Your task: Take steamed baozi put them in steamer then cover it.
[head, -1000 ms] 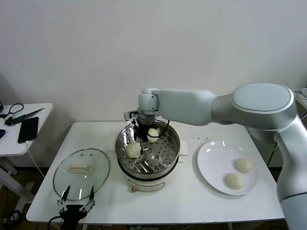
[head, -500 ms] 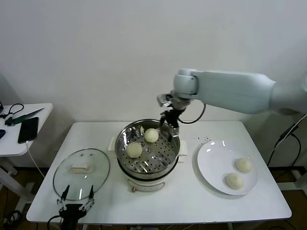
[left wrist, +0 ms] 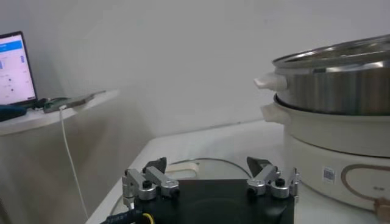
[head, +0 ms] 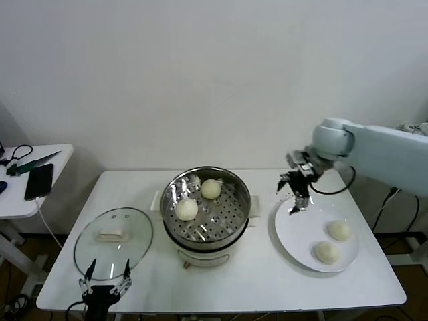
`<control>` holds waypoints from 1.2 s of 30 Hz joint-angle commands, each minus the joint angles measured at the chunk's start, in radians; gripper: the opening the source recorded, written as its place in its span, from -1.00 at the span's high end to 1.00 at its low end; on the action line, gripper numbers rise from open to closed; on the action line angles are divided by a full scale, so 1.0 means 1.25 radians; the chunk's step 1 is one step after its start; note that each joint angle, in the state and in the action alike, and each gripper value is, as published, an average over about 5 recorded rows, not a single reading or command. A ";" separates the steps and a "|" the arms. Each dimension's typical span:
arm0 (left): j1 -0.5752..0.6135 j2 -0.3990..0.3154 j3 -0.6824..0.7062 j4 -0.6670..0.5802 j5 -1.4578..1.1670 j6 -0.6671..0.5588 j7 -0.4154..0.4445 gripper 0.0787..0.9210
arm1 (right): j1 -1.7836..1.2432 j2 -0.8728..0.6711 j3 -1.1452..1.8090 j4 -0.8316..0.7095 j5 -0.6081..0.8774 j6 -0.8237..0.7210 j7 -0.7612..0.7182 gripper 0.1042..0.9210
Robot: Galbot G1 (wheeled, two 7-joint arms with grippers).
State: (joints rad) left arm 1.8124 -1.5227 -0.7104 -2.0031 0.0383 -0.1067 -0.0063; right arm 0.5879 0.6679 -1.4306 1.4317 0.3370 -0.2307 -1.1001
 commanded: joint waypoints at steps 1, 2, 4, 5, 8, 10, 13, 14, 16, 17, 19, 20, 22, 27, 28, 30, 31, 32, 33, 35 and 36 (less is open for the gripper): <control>0.003 -0.004 -0.002 0.000 0.003 0.002 0.000 -0.77 | -0.217 -0.140 0.114 0.007 -0.197 0.022 -0.019 -0.76; 0.004 -0.005 -0.003 0.000 0.003 0.002 0.000 -0.77 | -0.236 -0.142 0.125 0.003 -0.206 0.023 -0.019 -0.76; 0.004 -0.005 -0.003 0.002 0.003 0.001 0.000 -0.77 | -0.272 -0.145 0.149 -0.004 -0.222 0.025 -0.019 -0.76; 0.004 -0.006 -0.003 0.004 0.003 0.001 0.000 -0.77 | -0.289 -0.147 0.159 -0.007 -0.229 0.026 -0.019 -0.76; 0.003 -0.006 -0.004 0.008 0.002 0.001 -0.001 -0.77 | -0.324 -0.152 0.180 -0.013 -0.246 0.027 -0.018 -0.76; 0.003 -0.007 -0.004 0.010 0.003 0.001 -0.001 -0.77 | -0.347 -0.155 0.195 -0.018 -0.252 0.027 -0.016 -0.76; 0.001 -0.009 -0.002 0.013 0.004 0.003 -0.001 -0.77 | -0.388 -0.158 0.230 -0.031 -0.257 0.027 -0.014 -0.76; -0.001 -0.011 0.000 0.013 0.005 0.004 -0.001 -0.77 | -0.398 -0.157 0.239 -0.035 -0.259 0.026 -0.014 -0.76; -0.004 -0.014 0.003 0.014 0.009 0.006 -0.001 -0.77 | -0.414 -0.153 0.254 -0.044 -0.264 0.026 -0.012 -0.76; -0.006 -0.016 0.004 0.014 0.011 0.006 -0.001 -0.77 | -0.418 -0.150 0.259 -0.049 -0.265 0.026 -0.011 -0.76; -0.008 -0.019 0.007 0.015 0.015 0.007 -0.001 -0.77 | -0.424 -0.141 0.267 -0.058 -0.268 0.026 -0.008 -0.76; -0.008 -0.020 0.009 0.015 0.017 0.007 -0.001 -0.77 | -0.425 -0.135 0.270 -0.063 -0.268 0.026 -0.007 -0.76; -0.008 -0.021 0.010 0.016 0.020 0.007 -0.001 -0.77 | -0.425 -0.123 0.273 -0.071 -0.268 0.026 -0.005 -0.76; -0.005 -0.021 0.008 0.020 0.021 0.005 -0.001 -0.77 | -0.422 -0.098 0.274 -0.089 -0.268 0.027 -0.006 -0.76; -0.004 -0.021 0.007 0.021 0.021 0.005 -0.001 -0.77 | -0.421 -0.096 0.273 -0.091 -0.268 0.027 -0.007 -0.76; -0.003 -0.020 0.006 0.022 0.021 0.004 -0.002 -0.77 | -0.419 -0.092 0.270 -0.094 -0.268 0.028 -0.009 -0.76; -0.003 -0.020 0.006 0.022 0.021 0.004 -0.002 -0.77 | -0.418 -0.090 0.268 -0.095 -0.268 0.028 -0.010 -0.76; -0.003 -0.020 0.006 0.022 0.021 0.004 -0.002 -0.77 | -0.415 -0.089 0.266 -0.097 -0.267 0.028 -0.011 -0.76; -0.003 -0.020 0.006 0.022 0.021 0.004 -0.002 -0.77 | -0.413 -0.087 0.263 -0.098 -0.267 0.029 -0.012 -0.76; -0.004 -0.021 0.008 0.022 0.021 0.004 -0.002 -0.77 | -0.406 -0.083 0.255 -0.101 -0.266 0.030 -0.013 -0.75; -0.005 -0.021 0.008 0.021 0.021 0.004 -0.002 -0.77 | -0.403 -0.081 0.252 -0.102 -0.266 0.031 -0.013 -0.73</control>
State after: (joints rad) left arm 1.8084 -1.5482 -0.7029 -1.9756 0.0625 -0.1010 -0.0085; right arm 0.1042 0.5526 -1.1237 1.3208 0.0193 -0.1940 -1.1150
